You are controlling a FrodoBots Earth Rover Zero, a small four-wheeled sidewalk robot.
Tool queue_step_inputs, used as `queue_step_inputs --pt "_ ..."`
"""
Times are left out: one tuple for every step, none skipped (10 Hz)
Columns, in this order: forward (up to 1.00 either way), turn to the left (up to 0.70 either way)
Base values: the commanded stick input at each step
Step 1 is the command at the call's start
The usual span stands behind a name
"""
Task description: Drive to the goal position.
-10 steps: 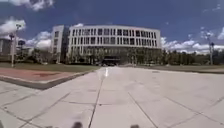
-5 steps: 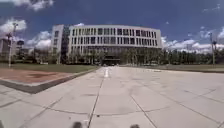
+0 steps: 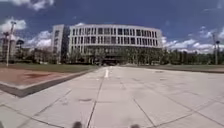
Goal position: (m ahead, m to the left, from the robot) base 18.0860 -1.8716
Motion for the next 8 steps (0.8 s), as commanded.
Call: queue_step_inputs --pt "0.70 0.00" --pt "0.70 0.00" --pt "0.70 0.00" --pt "0.70 0.00" --pt "0.70 0.00" --pt "0.70 0.00" --pt "0.70 0.00" --pt "0.70 0.00"
